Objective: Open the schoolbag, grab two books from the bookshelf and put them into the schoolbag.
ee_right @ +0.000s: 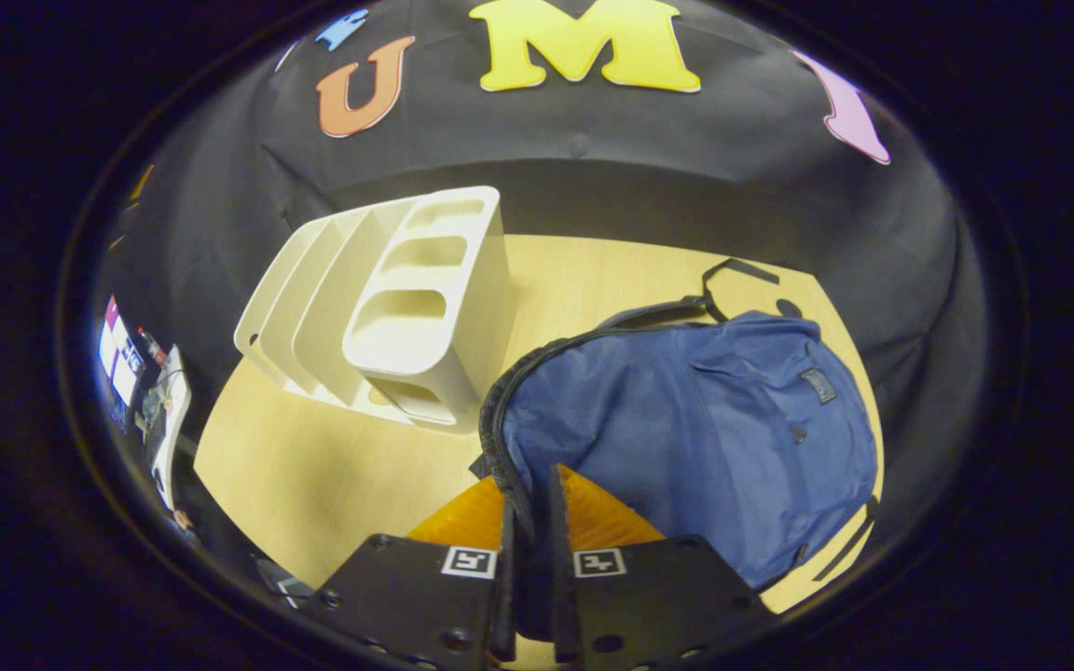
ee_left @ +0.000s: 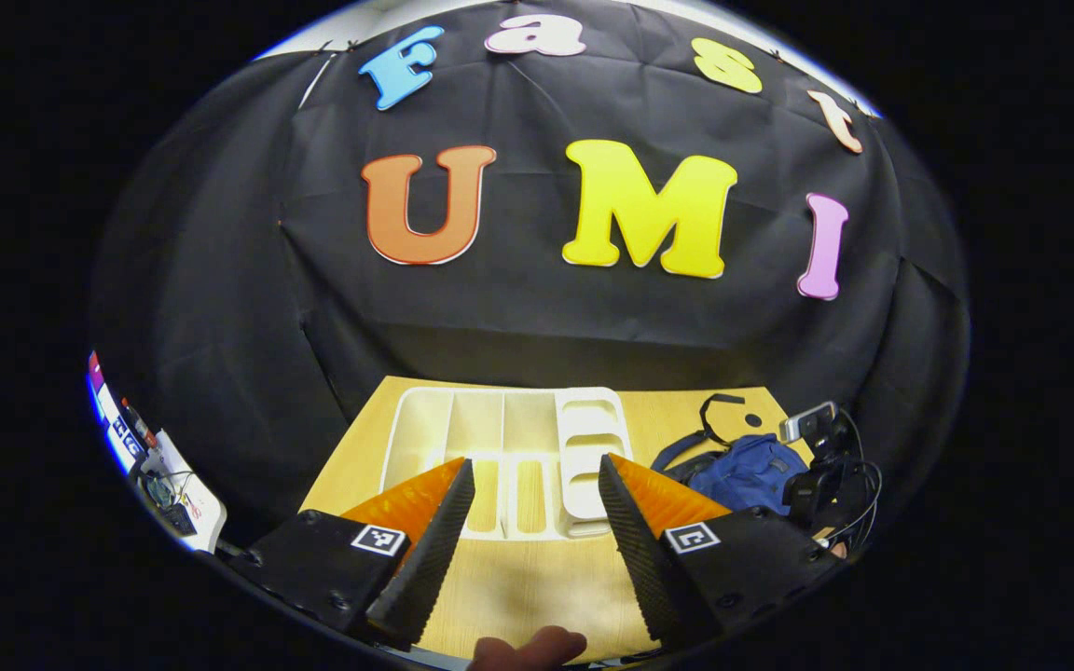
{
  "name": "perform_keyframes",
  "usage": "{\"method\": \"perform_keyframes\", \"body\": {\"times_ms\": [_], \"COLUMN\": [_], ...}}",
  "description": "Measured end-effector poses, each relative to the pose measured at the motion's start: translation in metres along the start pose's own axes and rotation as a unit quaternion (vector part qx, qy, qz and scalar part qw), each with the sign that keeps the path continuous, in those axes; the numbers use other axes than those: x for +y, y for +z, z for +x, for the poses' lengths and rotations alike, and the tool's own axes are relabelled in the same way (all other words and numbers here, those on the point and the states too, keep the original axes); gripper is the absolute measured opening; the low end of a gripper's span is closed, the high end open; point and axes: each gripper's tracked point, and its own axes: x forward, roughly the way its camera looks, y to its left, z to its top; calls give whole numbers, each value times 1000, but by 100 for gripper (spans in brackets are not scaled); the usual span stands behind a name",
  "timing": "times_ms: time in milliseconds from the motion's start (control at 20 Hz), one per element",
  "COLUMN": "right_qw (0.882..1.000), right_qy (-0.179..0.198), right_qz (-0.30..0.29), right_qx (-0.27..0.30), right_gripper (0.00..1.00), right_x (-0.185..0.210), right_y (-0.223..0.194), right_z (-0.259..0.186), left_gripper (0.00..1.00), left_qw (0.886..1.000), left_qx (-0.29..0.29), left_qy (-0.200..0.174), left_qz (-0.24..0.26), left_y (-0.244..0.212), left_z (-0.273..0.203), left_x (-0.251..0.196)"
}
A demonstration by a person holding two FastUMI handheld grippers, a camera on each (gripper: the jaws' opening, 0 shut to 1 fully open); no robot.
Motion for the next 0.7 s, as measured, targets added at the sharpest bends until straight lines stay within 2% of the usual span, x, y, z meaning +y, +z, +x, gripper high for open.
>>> {"method": "perform_keyframes", "body": {"times_ms": [50,150,250,300,350,400,450,550,700], "right_qw": [1000,1000,1000,999,999,999,999,999,997], "right_qy": [-1,6,19,23,24,31,39,49,38], "right_qz": [3,11,11,11,12,15,19,18,-3], "right_qx": [6,16,20,22,18,12,7,-8,-70], "right_gripper": [21,25,37,54,62,79,91,96,97], "right_x": [1,7,14,17,19,22,27,31,30], "right_y": [-4,-9,-11,-12,-12,-9,-7,3,38], "right_z": [6,14,21,22,21,20,18,9,-21], "left_gripper": [88,91,94,95,97,97,97,98,97], "left_qw": [1000,1000,999,999,998,998,998,997,995], "left_qx": [-7,-22,-36,-45,-55,-62,-68,-76,-94], "left_qy": [4,7,9,10,9,9,10,8,13], "left_qz": [-2,-2,-2,-2,-2,-2,-1,0,6], "left_y": [4,11,19,24,30,33,37,43,56], "left_z": [0,-5,-8,-8,-9,-8,-8,-7,-5], "left_x": [4,11,15,14,14,15,16,15,15]}}
